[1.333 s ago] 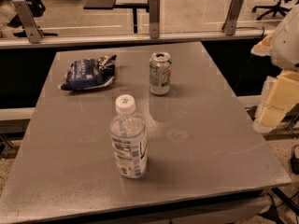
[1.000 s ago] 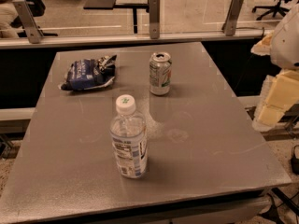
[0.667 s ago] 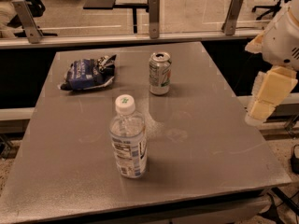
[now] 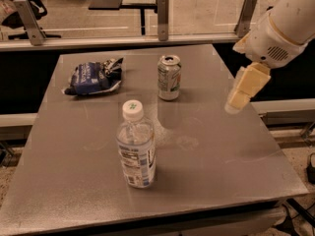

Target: Move 7up can near blue plastic bottle

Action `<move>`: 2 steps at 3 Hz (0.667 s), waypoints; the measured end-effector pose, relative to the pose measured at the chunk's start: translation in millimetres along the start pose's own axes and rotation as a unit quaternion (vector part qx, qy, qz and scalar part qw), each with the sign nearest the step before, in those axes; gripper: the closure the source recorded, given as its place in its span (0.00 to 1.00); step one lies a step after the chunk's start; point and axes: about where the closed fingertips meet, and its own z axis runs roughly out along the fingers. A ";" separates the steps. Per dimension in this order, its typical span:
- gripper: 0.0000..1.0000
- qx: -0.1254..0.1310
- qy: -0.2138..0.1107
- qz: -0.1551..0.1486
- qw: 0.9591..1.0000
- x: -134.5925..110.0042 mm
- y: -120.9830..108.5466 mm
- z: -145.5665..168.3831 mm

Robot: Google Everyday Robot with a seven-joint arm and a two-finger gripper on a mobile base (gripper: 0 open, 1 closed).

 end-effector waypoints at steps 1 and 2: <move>0.00 -0.005 -0.055 0.005 0.998 -32.0 -26.7 39.0; 0.00 -0.018 -0.100 0.004 0.995 -65.8 -41.7 68.9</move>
Offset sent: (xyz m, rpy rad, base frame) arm 0.1002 0.0905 -0.0318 0.2667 -0.0401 0.0725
